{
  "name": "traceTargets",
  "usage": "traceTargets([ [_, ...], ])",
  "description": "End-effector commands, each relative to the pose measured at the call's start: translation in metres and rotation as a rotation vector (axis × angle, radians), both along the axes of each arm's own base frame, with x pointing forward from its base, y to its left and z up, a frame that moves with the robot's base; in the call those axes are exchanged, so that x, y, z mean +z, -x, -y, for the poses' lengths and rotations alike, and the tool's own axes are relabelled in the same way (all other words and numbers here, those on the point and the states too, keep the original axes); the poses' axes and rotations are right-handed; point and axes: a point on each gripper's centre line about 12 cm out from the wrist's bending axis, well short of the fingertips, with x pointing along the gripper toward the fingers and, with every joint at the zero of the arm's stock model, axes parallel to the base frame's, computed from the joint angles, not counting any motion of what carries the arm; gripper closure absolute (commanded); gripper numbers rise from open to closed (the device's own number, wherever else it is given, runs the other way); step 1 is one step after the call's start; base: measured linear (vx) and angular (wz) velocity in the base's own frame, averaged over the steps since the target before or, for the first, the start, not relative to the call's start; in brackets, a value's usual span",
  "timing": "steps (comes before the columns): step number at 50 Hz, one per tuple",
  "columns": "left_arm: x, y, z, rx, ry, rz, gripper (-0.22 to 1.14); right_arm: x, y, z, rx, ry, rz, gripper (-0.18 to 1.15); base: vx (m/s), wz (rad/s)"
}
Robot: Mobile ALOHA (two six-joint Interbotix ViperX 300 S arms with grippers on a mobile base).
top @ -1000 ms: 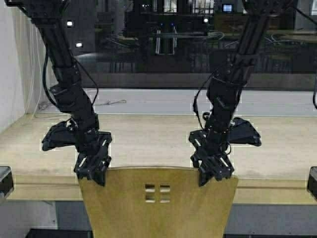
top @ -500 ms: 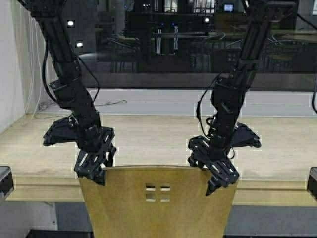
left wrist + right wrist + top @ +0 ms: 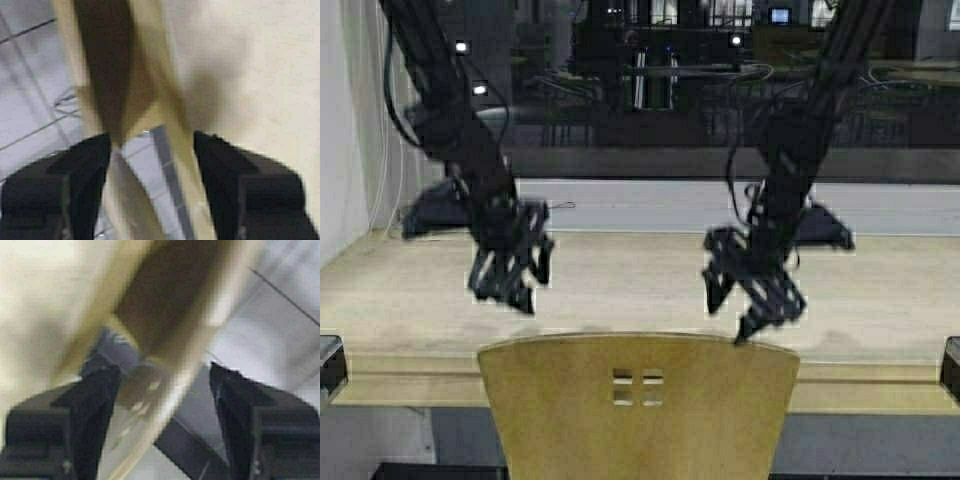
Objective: Push the chairs under the table
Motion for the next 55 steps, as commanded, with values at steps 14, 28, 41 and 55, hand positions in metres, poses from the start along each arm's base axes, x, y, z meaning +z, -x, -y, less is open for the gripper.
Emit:
traceTargets([
  [14,0.108,0.012,-0.005,-0.086,-0.008,0.206,0.05,0.111,0.001,0.003,0.151,0.029,0.218,0.09,0.00,0.00],
  [28,0.166,0.041,-0.011,-0.630,-0.404,0.416,0.06,0.168,0.017,0.007,0.605,0.288,0.377,0.09,-0.03,0.00],
  [41,0.213,0.083,-0.027,-1.040,-0.727,0.532,0.06,0.219,0.039,0.021,0.950,0.517,0.475,0.09,-0.11,0.07],
  [55,0.262,0.111,-0.030,-1.114,-0.750,0.605,0.06,0.253,0.057,0.029,1.015,0.569,0.511,0.09,-0.12,0.13],
])
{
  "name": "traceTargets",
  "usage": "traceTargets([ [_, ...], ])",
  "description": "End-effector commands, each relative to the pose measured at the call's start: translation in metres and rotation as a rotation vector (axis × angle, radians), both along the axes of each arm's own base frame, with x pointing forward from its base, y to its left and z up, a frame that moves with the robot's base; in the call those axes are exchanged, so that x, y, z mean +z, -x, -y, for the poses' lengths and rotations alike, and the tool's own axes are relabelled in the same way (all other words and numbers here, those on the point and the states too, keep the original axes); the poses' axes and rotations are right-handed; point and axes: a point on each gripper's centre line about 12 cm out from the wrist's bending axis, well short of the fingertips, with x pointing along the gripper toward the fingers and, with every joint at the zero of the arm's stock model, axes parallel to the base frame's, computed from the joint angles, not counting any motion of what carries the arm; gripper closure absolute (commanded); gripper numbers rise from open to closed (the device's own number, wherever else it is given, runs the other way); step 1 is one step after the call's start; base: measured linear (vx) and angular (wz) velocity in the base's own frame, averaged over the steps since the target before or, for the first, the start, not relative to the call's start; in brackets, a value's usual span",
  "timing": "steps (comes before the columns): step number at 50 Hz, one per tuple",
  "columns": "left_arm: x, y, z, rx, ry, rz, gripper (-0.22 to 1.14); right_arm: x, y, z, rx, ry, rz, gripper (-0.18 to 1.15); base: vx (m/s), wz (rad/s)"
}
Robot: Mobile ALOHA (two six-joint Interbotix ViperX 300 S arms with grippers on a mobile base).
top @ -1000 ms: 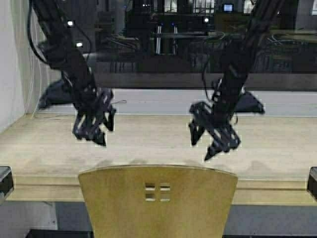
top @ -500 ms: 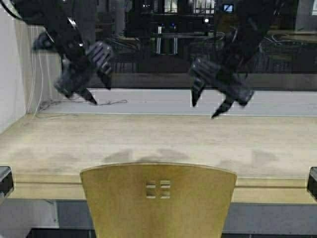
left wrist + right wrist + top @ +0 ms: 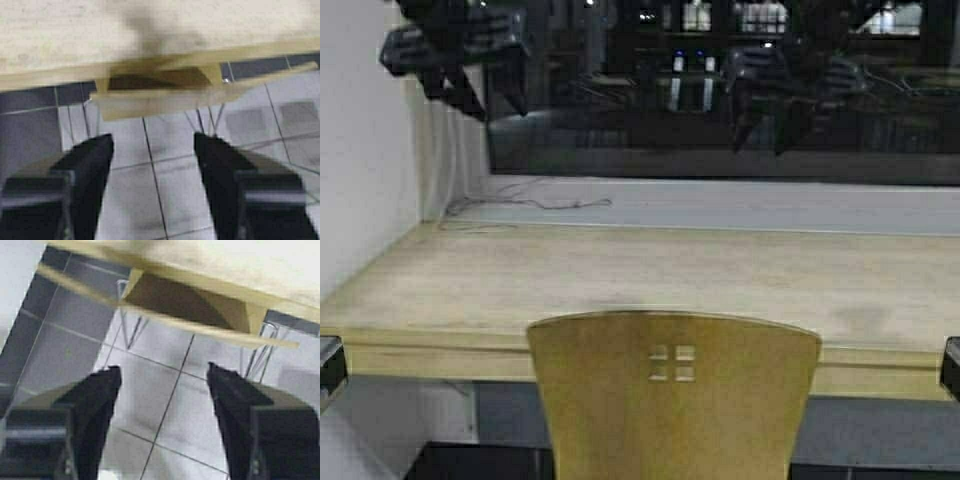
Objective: Push the chairs under the table
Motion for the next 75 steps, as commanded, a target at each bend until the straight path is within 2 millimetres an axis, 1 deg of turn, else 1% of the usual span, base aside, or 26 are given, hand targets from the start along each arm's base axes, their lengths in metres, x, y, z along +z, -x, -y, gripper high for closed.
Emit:
traceTargets([
  [1,0.035,0.005,-0.002,0.001,0.042,0.081,0.06,0.030,0.002,0.003,0.002,-0.019,0.073,0.09,-0.13,0.16],
  [4,0.047,0.006,-0.004,0.005,0.054,0.108,0.06,0.038,0.002,0.003,-0.001,-0.030,0.087,0.09,-0.14,0.14],
  [7,0.055,0.010,-0.008,0.008,0.060,0.122,0.06,0.047,0.008,0.003,-0.007,-0.048,0.093,0.09,-0.16,0.15],
  [11,0.062,0.020,-0.011,0.002,0.065,0.132,0.06,0.051,0.019,0.005,-0.023,-0.070,0.088,0.09,-0.20,0.12],
  [15,0.066,0.024,-0.013,0.005,0.076,0.143,0.06,0.058,0.023,0.008,-0.028,-0.075,0.106,0.09,-0.24,0.03],
  [17,0.066,0.025,-0.013,0.011,0.086,0.142,0.06,0.063,0.021,0.009,-0.025,-0.072,0.125,0.09,-0.28,-0.02],
  [21,0.067,0.027,-0.014,0.019,0.095,0.141,0.06,0.075,0.011,0.006,-0.021,-0.072,0.160,0.09,-0.30,-0.06],
  [25,0.065,0.031,-0.015,0.022,0.101,0.135,0.06,0.082,0.005,0.004,-0.026,-0.082,0.176,0.09,-0.32,-0.08],
  [28,0.061,0.034,-0.015,0.030,0.113,0.119,0.06,0.085,0.005,0.007,-0.027,-0.076,0.187,0.09,-0.34,-0.04],
  [35,0.051,0.041,-0.018,0.056,0.136,0.087,0.06,0.077,0.005,0.008,-0.022,-0.059,0.173,0.09,-0.35,0.18],
  [40,0.054,0.036,-0.018,0.054,0.120,0.122,0.06,0.071,-0.004,0.006,-0.026,-0.057,0.194,0.09,-0.27,0.28],
  [44,0.054,0.036,-0.019,0.057,0.119,0.135,0.06,0.068,-0.007,0.006,-0.027,-0.055,0.211,0.09,-0.24,0.33],
  [54,0.035,0.042,-0.023,0.049,0.073,0.121,0.06,0.047,0.004,0.010,-0.031,-0.040,0.169,0.09,-0.27,0.35],
  [61,0.030,0.042,-0.027,0.052,0.050,0.173,0.06,0.044,0.005,0.011,-0.040,-0.046,0.206,0.09,-0.30,0.30],
  [65,0.025,0.043,-0.029,0.038,0.016,0.206,0.06,0.036,0.007,0.013,-0.038,-0.037,0.221,0.09,-0.31,0.26],
  [68,0.026,0.041,-0.029,0.048,0.025,0.224,0.06,0.027,0.008,0.014,-0.029,-0.020,0.233,0.09,-0.30,0.24],
  [72,0.030,0.038,-0.028,0.033,0.006,0.249,0.06,0.017,0.003,0.013,-0.018,-0.002,0.246,0.09,-0.31,0.21],
  [75,0.030,0.035,-0.030,0.031,-0.011,0.255,0.06,0.018,-0.007,0.016,-0.026,0.006,0.258,0.09,-0.33,0.20],
])
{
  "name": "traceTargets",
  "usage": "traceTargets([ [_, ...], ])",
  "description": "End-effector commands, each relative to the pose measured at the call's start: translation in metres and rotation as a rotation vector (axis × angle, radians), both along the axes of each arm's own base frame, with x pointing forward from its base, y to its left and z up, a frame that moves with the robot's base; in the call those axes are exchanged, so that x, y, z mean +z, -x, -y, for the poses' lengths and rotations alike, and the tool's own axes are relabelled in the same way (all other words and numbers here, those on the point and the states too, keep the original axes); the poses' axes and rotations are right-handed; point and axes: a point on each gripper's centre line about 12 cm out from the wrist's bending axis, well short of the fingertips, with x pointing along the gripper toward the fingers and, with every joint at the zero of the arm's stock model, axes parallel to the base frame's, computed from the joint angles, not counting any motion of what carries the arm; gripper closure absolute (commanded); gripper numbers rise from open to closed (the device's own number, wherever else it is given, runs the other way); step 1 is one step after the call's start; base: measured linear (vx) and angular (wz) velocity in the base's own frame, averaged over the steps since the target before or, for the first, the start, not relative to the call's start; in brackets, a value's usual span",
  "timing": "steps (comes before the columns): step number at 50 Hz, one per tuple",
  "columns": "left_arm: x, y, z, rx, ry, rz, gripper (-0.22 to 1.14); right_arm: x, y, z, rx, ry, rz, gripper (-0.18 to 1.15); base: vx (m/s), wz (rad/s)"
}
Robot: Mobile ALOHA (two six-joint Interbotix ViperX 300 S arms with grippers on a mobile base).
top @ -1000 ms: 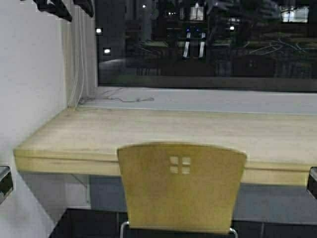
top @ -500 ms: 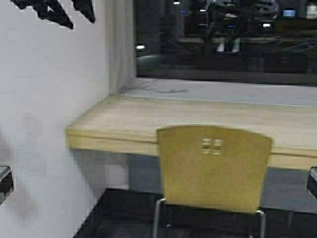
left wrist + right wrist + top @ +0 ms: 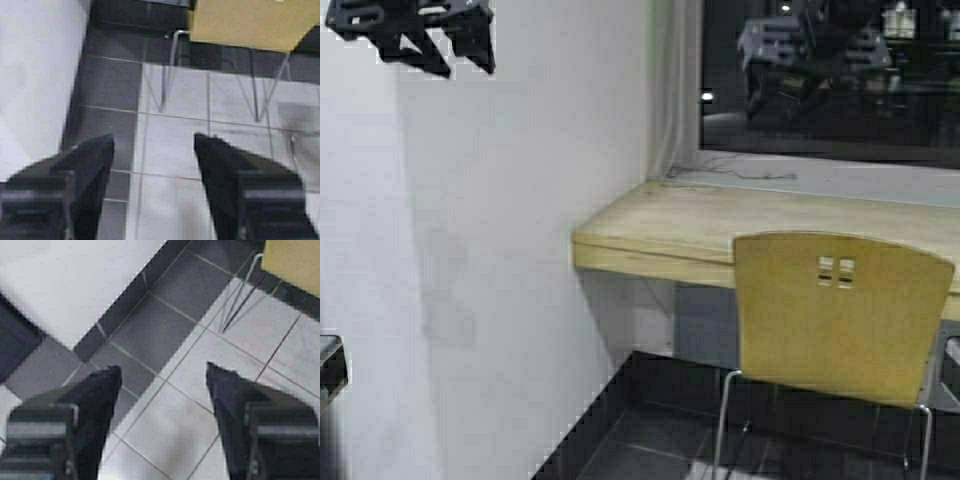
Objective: Push the chairs under the table
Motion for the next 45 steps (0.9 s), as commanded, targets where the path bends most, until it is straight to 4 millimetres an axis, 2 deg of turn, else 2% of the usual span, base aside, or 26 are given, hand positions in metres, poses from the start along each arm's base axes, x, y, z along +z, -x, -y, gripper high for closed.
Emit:
traceTargets([
  [1,0.008,-0.007,0.000,-0.007,-0.021,0.043,0.06,0.008,-0.018,0.003,-0.008,0.007,0.056,0.09,-0.35,0.19],
  [7,-0.004,-0.009,-0.003,0.022,-0.006,0.016,0.06,0.006,-0.019,0.004,-0.007,0.017,0.025,0.09,-0.36,0.18],
  [17,-0.003,-0.016,-0.004,0.032,-0.010,0.025,0.06,0.013,-0.021,0.009,-0.023,0.010,0.033,0.09,-0.36,0.25],
  [28,-0.010,-0.019,-0.004,0.033,-0.019,0.005,0.06,0.003,-0.013,0.010,-0.021,0.020,-0.017,0.09,-0.31,0.31],
  [45,-0.014,-0.020,-0.004,0.040,-0.012,-0.012,0.06,0.012,-0.015,0.009,-0.018,0.020,-0.022,0.09,-0.31,0.14],
])
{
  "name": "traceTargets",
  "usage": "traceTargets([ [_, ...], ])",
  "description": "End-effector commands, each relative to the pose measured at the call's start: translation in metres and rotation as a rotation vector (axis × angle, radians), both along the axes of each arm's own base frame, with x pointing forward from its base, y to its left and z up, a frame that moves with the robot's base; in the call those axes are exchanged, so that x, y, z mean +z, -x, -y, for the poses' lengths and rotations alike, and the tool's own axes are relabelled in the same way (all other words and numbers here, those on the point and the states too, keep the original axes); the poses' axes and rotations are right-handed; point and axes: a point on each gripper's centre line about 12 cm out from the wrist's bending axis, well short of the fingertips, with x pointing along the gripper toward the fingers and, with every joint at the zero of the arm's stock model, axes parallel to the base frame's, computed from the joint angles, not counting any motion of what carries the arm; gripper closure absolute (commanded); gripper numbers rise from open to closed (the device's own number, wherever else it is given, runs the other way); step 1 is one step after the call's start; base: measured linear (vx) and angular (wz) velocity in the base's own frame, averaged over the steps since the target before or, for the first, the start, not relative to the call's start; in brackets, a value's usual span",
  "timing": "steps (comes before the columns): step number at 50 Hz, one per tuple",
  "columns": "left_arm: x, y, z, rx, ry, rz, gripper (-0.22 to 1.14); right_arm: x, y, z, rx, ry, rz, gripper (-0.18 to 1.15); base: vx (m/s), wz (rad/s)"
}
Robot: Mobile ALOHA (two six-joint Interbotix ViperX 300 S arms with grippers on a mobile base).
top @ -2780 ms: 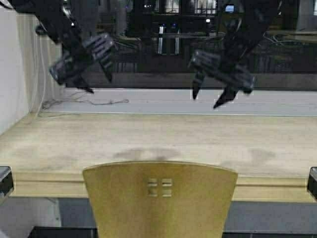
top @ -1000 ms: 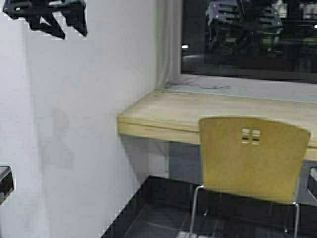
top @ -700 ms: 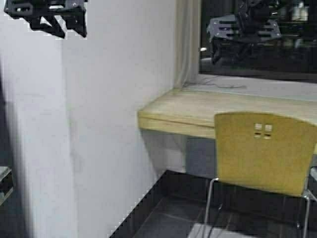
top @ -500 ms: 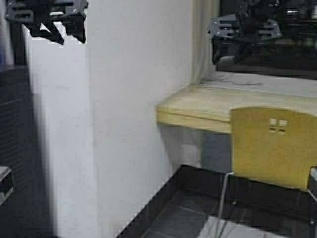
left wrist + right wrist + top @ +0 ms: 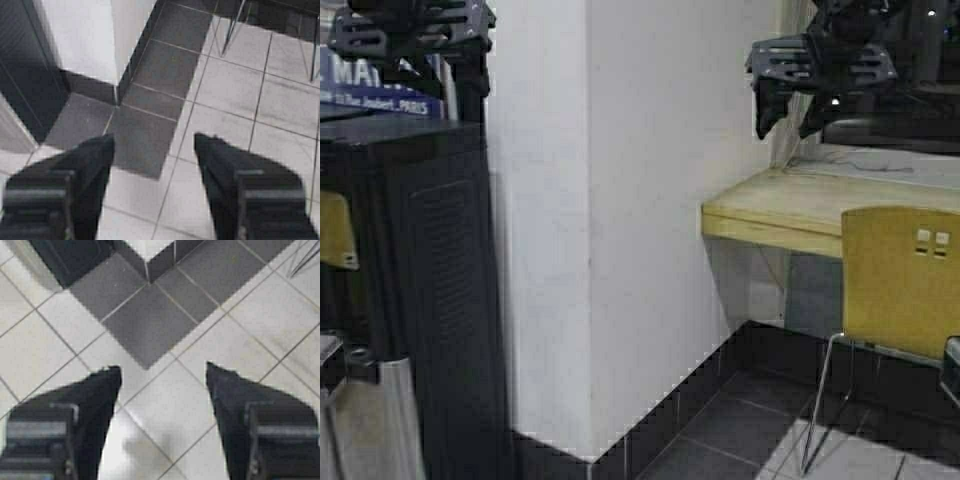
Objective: Push the chairs under the table
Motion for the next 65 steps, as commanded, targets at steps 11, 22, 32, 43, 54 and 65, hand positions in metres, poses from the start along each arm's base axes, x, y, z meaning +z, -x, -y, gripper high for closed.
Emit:
traceTargets([
  [11,0.001,-0.007,0.003,0.005,0.008,0.002,0.06,0.013,-0.011,-0.003,0.006,-0.005,0.037,0.09,-0.33,0.05],
  [22,-0.005,-0.009,0.003,0.020,0.026,-0.030,0.06,0.012,-0.012,-0.002,0.015,0.011,0.028,0.09,-0.36,0.11],
  [32,-0.008,-0.010,0.004,0.027,0.033,-0.045,0.06,0.002,-0.009,0.003,0.014,0.032,-0.001,0.09,-0.30,0.00],
  [43,-0.014,-0.011,0.005,0.021,0.024,-0.072,0.06,-0.003,-0.005,0.004,0.010,0.033,-0.024,0.09,-0.27,-0.01],
  [54,-0.013,-0.012,0.006,0.022,0.024,-0.072,0.06,-0.007,-0.005,0.003,0.010,0.035,-0.036,0.09,-0.29,-0.07],
  [65,-0.016,-0.013,0.006,0.019,0.018,-0.082,0.06,-0.001,-0.011,0.002,0.010,0.031,-0.016,0.09,-0.26,-0.18],
])
